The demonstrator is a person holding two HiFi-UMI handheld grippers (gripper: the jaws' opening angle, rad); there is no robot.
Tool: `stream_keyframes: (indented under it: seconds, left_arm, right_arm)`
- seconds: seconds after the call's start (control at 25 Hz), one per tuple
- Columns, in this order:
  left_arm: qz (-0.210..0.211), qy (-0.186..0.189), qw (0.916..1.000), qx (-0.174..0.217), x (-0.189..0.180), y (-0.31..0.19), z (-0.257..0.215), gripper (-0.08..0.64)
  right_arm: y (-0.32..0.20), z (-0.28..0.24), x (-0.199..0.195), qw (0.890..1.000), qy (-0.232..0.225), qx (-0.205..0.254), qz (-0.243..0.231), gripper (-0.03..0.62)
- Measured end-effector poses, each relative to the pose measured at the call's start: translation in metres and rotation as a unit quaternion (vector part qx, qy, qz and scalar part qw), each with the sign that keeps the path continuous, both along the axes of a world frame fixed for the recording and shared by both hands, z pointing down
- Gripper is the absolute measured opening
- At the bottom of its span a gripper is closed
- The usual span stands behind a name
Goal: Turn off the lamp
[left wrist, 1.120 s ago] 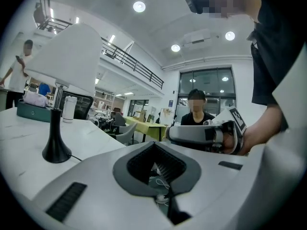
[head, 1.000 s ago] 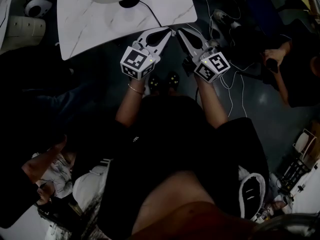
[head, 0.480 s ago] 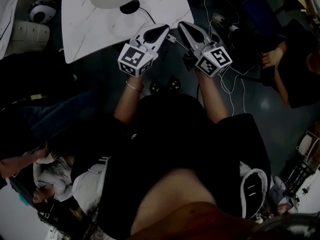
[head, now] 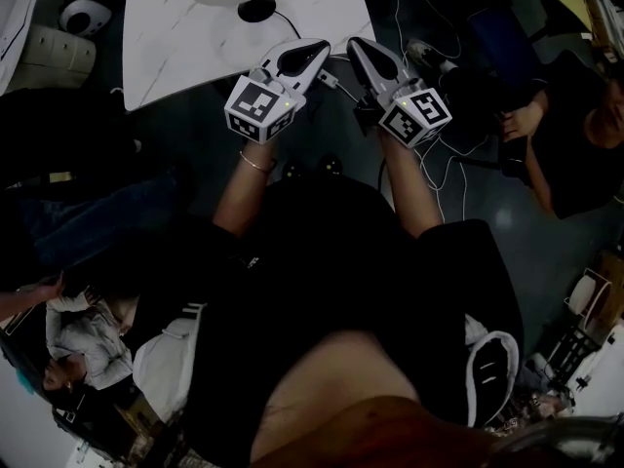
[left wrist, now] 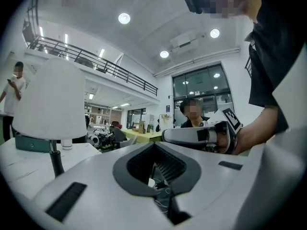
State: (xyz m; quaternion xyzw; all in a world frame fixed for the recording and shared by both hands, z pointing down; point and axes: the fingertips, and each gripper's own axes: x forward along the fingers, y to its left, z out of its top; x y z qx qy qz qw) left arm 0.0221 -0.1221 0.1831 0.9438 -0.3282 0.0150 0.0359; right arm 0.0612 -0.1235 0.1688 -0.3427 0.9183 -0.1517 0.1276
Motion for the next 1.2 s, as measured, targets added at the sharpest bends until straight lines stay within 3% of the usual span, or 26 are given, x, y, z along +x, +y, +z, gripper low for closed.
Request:
stream_keyframes:
  seconds: [1.2]
  left_arm:
    - [0.008, -0.009, 0.9997, -0.023, -0.002, 0.010, 0.012, 0.006]
  right_arm:
    - [0.009, 0.021, 0.006, 0.999, -0.006, -0.028, 0.032, 0.000]
